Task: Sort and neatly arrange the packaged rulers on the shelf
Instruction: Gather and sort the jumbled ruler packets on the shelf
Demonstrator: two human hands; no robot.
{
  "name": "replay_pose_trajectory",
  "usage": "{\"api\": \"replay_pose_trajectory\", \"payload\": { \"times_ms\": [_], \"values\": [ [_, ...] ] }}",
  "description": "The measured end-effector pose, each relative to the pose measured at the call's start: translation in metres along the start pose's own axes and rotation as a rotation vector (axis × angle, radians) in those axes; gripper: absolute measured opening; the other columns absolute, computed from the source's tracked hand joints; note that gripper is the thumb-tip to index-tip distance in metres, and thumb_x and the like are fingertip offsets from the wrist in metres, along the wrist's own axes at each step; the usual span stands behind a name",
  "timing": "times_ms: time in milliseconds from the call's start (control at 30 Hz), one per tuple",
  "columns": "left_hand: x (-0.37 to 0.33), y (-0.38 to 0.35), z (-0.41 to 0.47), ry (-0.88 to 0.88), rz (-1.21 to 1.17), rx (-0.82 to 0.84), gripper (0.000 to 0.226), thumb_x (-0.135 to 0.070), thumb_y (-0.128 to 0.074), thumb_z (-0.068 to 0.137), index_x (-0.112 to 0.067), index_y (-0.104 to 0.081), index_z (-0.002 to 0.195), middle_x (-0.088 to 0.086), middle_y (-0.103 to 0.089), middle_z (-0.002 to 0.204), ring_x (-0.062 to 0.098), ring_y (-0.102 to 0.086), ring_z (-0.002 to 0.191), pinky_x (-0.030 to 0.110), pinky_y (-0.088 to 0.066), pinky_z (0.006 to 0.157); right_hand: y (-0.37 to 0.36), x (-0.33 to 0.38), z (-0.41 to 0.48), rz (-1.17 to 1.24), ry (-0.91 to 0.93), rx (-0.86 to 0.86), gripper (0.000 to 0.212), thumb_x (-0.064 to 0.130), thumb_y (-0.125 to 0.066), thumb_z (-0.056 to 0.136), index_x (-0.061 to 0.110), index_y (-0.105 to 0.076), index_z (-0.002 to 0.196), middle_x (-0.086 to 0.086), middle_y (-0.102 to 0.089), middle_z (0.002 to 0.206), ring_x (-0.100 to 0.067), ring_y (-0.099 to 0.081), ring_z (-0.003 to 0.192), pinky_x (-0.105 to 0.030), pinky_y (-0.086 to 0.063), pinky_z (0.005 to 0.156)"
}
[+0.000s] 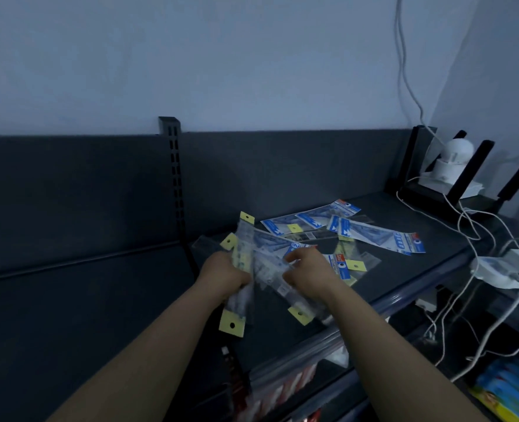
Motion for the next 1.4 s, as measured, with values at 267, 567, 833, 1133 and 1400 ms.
{"api": "replay_pose_trajectory", "payload": {
  "times_ms": [267,567,833,1133,1400],
  "values": [
    [0.004,0.007,0.002,0.005,-0.013,0.036,0.021,-0.011,-0.069,0.082,0.0,-0.066,0.1,0.015,-0.068,0.096,0.023,-0.062,0.077,0.023,-0.045,0.055,-0.023,0.012,0.004,0.165,-0.099,-0.053,0.024,0.023,-0.077,0.075,0.002,-0.065,0.075,-0.008,-0.059,0.063,-0.016,-0.054,0.052,-0.023,-0.042,0.049],
    [0.015,0.028,-0.011,-0.071,-0.074,0.052,0.014,-0.004,-0.061,0.084,-0.017,-0.056,0.083,0.006,-0.063,0.092,0.01,-0.059,0.074,0.024,-0.049,0.059,-0.032,0.023,-0.011,0.316,-0.116,-0.078,0.015,0.011,-0.073,0.074,0.002,-0.062,0.074,-0.012,-0.054,0.064,-0.019,-0.049,0.052,-0.027,-0.038,0.052],
    [0.031,0.065,-0.039,-0.043,-0.226,-0.014,0.017,-0.006,-0.063,0.089,-0.02,-0.054,0.082,0.002,-0.063,0.091,0.014,-0.061,0.079,0.026,-0.052,0.065,-0.05,0.035,-0.04,0.589,-0.023,0.017,0.013,0.009,-0.067,0.084,0.0,-0.064,0.075,-0.017,-0.062,0.063,-0.019,-0.059,0.056,-0.031,-0.052,0.059],
    [0.069,0.114,-0.098,0.098,-0.413,-0.249,0.018,-0.007,-0.063,0.09,-0.006,-0.057,0.107,0.012,-0.066,0.106,0.021,-0.066,0.087,0.028,-0.054,0.068,-0.086,0.085,-0.062,0.55,0.149,0.271,0.018,0.014,-0.066,0.085,-0.004,-0.065,0.089,-0.02,-0.06,0.075,-0.022,-0.054,0.064,-0.035,-0.049,0.06],
    [0.111,0.167,-0.178,0.2,-0.448,-0.585,0.019,-0.012,-0.065,0.09,-0.01,-0.058,0.107,0.007,-0.068,0.098,0.02,-0.067,0.083,0.033,-0.056,0.07,-0.152,0.139,-0.11,0.557,0.283,0.575,0.012,0.013,-0.066,0.087,0.002,-0.067,0.092,-0.022,-0.067,0.087,-0.031,-0.063,0.075,-0.051,-0.056,0.076]
  ]
}}
Point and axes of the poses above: each hand's wrist, its own z-axis towards the middle knuckle, its own y-axis out of the back of the hand, x = y × z, the point moved 3 cm from there along z, towards the middle knuckle
